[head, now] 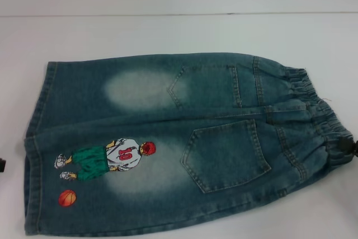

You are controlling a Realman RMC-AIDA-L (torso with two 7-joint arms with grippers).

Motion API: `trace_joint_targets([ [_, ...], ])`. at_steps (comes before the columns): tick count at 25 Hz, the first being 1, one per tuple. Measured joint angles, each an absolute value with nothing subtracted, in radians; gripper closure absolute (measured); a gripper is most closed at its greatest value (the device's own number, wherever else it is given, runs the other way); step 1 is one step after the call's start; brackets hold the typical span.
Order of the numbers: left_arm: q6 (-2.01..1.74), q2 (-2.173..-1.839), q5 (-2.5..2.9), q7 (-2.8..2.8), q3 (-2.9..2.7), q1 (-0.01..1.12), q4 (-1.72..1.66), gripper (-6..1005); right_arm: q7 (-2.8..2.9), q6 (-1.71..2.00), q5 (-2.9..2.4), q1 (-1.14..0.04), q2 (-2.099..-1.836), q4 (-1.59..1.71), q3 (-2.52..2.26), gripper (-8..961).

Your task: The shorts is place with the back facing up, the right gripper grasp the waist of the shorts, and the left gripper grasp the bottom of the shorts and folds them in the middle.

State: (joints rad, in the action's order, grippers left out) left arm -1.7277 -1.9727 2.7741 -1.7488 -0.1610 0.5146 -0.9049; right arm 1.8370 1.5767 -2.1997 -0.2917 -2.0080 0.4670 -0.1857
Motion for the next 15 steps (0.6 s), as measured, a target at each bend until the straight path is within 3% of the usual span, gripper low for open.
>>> trace_joint_targets([
  [12, -1.817, -1.964, 2.765, -1.744, -0.155, 0.504, -0.941, 898, 1.837, 1.566, -2.198, -0.308, -2.010, 0.465, -0.182, 906],
  [15, -1.849, -1.963, 2.772, -1.753, -0.168, 0.510, -0.941, 801, 1.840, 1.566, -2.198, -0.312, -2.011, 0.468, -0.182, 906],
])
